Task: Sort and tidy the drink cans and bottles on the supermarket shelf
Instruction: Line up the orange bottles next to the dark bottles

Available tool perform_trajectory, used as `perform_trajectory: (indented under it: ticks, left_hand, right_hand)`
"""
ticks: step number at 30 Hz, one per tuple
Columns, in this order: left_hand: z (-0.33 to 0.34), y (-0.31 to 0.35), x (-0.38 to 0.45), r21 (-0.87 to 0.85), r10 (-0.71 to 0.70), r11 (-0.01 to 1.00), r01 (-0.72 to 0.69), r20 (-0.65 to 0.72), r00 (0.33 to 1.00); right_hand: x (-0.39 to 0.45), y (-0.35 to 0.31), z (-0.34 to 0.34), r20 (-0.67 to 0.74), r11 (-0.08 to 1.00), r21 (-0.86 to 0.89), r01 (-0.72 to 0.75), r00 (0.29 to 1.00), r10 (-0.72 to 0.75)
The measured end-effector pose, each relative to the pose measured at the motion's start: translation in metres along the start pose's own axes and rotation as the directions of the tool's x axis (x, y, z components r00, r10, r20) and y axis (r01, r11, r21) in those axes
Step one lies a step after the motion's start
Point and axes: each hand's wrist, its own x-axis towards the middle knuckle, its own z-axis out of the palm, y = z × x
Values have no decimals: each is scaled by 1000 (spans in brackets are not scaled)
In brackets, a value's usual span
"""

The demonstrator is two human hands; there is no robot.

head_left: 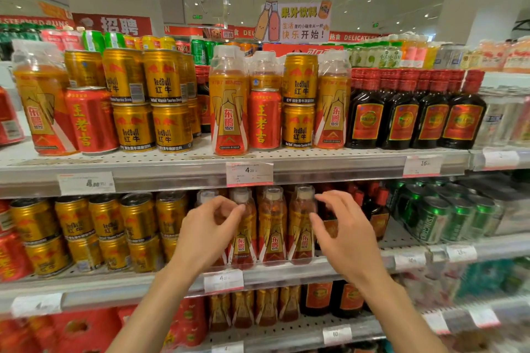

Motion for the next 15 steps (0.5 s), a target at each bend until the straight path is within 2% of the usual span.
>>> perform_trajectory:
  ticks: [3, 5, 11, 15]
  left_hand:
    - [13, -6, -14, -43, -52, 998, 56, 89, 995]
    - [20, -6, -21, -68, -86, 993, 92, 95, 992]
    - [29, 7, -34, -63, -138, 988, 139, 17, 990]
    - [24, 18, -31, -15, -123, 992, 122, -19, 992]
  right_hand:
    - [-16, 15, 2, 228, 993, -12, -114, 967, 114]
    - [-20, 25, 2, 318, 989, -41, -139, 937, 145]
    - [-10, 41, -4, 404, 989, -37, -145, 903, 148]
    - [5, 41, -4, 430, 995, -16, -96, 898, 94]
